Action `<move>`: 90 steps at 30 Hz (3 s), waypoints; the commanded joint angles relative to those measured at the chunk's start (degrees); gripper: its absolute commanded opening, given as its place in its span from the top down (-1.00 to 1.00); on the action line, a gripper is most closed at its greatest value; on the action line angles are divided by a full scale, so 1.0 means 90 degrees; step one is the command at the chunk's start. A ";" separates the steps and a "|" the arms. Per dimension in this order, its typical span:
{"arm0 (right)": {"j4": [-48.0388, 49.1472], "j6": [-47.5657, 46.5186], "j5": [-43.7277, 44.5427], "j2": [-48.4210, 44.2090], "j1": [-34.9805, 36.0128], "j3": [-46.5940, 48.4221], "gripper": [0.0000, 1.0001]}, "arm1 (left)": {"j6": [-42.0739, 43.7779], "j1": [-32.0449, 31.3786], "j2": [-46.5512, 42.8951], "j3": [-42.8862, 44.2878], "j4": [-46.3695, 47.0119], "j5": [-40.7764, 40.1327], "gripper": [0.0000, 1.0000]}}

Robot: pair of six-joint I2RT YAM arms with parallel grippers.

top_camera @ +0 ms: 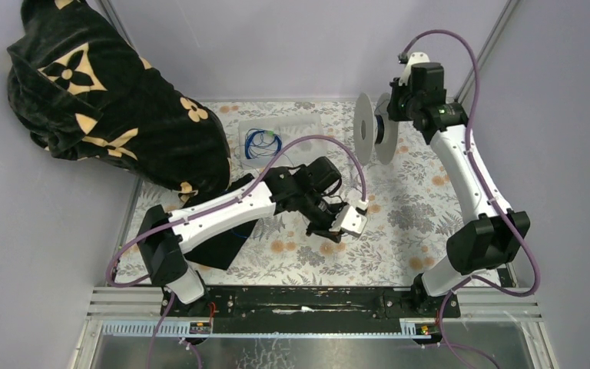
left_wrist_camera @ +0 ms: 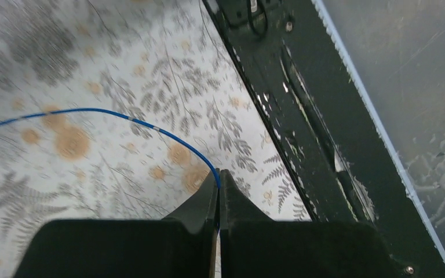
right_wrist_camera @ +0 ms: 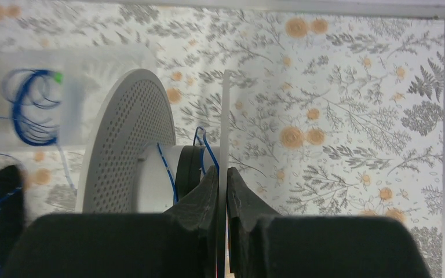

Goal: Wrap the cables
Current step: Wrap the cable around the cable reel.

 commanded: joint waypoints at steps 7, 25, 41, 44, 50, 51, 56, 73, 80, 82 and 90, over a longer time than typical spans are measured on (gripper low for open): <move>0.1860 -0.0789 0.1241 -0.0412 0.0711 -0.1630 1.00 | -0.0216 0.0147 -0.0054 0.2271 -0.1250 0.0499 1.00; 0.2193 -0.1659 0.0037 -0.1522 0.1211 -0.3788 1.00 | -0.4300 0.2991 -0.0243 0.2250 0.2317 0.0202 1.00; 0.1151 -0.1660 -0.1318 -0.2496 0.1233 -0.3295 1.00 | -0.5098 0.4797 0.0960 0.2302 0.3268 -0.1304 1.00; 0.0833 -0.1375 -0.1544 -0.2448 0.1235 -0.2797 1.00 | -0.4910 0.4810 0.1152 0.2187 0.3277 -0.1563 1.00; 0.0233 -0.0871 -0.1703 -0.2195 0.1227 -0.1561 1.00 | -0.4720 0.4800 0.1423 0.1832 0.3377 -0.1804 1.00; 0.0156 -0.0800 -0.1623 -0.2158 0.1227 -0.1365 1.00 | -0.4703 0.4803 0.1461 0.1722 0.3427 -0.1825 1.00; -0.0105 -0.0425 -0.0851 -0.1957 0.1218 -0.0476 1.00 | -0.4677 0.4744 0.1418 0.1079 0.3678 -0.1692 1.00; 0.0297 0.0683 0.0108 -0.1013 0.0887 0.0917 1.00 | -0.3235 0.3094 0.0566 -0.1096 0.4194 -0.1830 1.00; 0.0628 0.0468 0.0686 -0.0795 0.0834 0.0755 1.00 | -0.2962 0.2451 0.0076 -0.1568 0.4434 -0.1332 1.00; 0.0758 0.0448 0.0788 -0.0751 0.0832 0.0575 1.00 | -0.2842 0.2183 -0.0050 -0.1529 0.4344 -0.1320 1.00; 0.1025 0.0321 0.1098 -0.0493 0.0835 0.0178 1.00 | -0.2330 0.1355 -0.0152 -0.0757 0.3382 -0.1152 1.00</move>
